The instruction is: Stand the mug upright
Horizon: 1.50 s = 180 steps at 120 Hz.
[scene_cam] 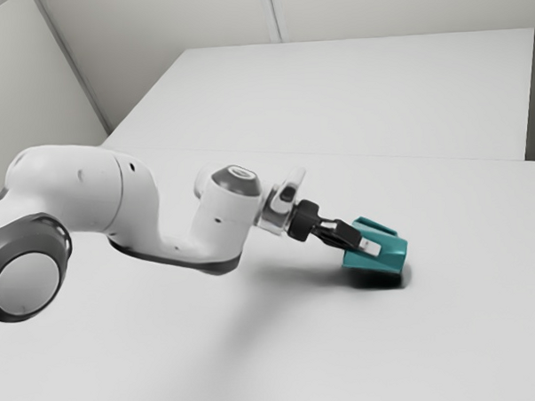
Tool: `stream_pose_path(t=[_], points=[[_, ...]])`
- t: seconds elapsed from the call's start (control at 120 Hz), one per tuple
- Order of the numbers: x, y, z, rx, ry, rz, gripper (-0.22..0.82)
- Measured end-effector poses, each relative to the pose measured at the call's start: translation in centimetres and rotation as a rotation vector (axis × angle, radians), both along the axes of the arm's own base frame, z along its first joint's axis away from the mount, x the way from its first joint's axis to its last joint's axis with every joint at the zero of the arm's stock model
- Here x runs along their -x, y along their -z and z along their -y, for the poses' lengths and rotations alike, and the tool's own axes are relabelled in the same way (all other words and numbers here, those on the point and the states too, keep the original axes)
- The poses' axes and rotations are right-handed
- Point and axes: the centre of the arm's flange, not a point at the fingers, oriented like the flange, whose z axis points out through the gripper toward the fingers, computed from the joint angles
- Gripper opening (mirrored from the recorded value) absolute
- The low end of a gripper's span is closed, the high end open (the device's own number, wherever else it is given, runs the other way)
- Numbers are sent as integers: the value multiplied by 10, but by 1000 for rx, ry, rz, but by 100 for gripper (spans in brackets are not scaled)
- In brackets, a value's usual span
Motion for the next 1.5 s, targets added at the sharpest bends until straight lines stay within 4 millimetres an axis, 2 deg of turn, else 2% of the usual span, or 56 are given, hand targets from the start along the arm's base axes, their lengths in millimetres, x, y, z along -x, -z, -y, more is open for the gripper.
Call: stream_pose_path(t=[0.167,0.342,0.858,1.0,1.242,1.5], points=[[-3,-37,-12,-70,50,65,-18],[-5,-67,-36,-219,116,109,-18],[2,-124,-98,-690,192,98,-18],[7,-130,-111,-820,189,84,-18],[9,-131,-133,-1000,151,50,-18],[11,-129,-142,-1150,106,35,-18]])
